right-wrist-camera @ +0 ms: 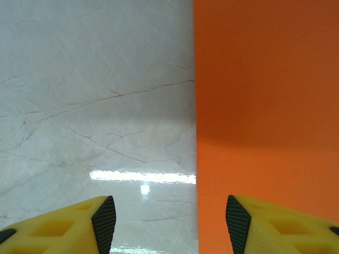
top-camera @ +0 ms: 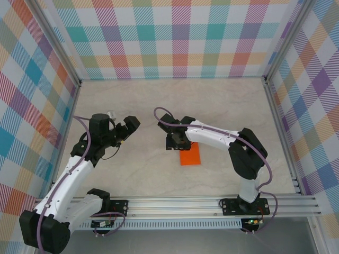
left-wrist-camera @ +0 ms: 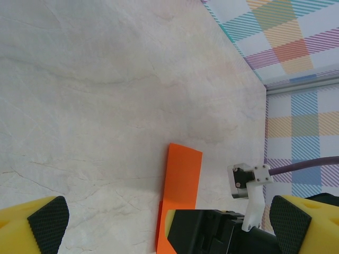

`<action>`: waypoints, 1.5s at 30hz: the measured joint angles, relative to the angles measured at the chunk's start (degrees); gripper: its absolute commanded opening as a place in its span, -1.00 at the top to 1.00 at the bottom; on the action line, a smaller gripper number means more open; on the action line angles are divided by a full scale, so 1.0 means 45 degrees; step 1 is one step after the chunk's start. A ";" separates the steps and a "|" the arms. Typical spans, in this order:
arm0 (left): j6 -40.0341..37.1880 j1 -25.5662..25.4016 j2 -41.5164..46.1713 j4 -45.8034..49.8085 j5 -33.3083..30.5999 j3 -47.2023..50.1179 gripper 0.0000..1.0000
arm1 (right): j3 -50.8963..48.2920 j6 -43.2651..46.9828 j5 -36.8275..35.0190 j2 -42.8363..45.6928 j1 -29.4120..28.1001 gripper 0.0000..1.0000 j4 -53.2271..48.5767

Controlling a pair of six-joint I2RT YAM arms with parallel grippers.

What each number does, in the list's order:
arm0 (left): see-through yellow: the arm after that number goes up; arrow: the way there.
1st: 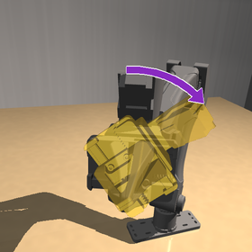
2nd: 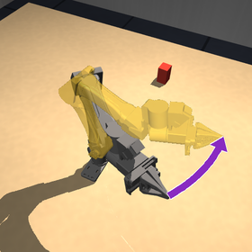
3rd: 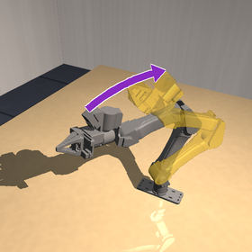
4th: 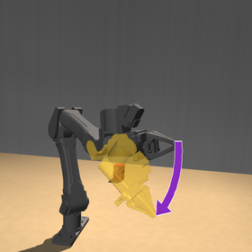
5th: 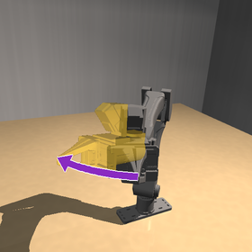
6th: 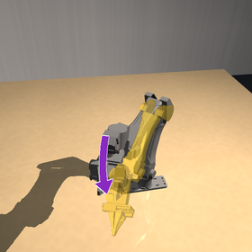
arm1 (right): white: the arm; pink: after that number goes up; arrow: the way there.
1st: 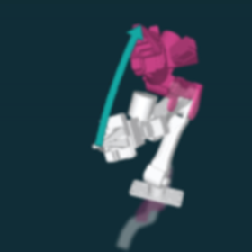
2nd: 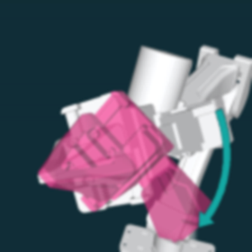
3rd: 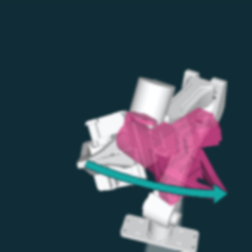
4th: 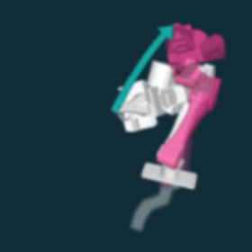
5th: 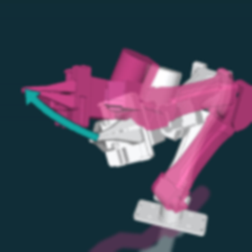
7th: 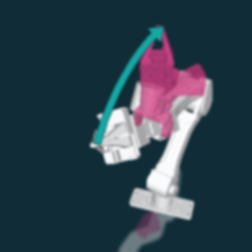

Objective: Fold a paper plane with a square sheet of paper (pick it up from the middle)
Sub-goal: Turn over the paper at the center of the table, then third fold the triangle at the center of the table.

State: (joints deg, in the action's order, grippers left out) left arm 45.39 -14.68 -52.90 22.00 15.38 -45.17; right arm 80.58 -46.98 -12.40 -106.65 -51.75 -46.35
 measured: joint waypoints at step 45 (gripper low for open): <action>0.0471 -0.5702 -0.5246 -0.2739 -0.0597 0.0345 -0.15 | -0.9219 0.0102 0.5659 0.5615 0.5600 -0.17 0.6518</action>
State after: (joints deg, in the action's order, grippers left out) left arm 47.51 -40.34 -76.51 9.67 12.69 -43.62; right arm 39.09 -46.52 13.06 -81.38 -26.55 -17.02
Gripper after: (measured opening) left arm 0.635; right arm 0.593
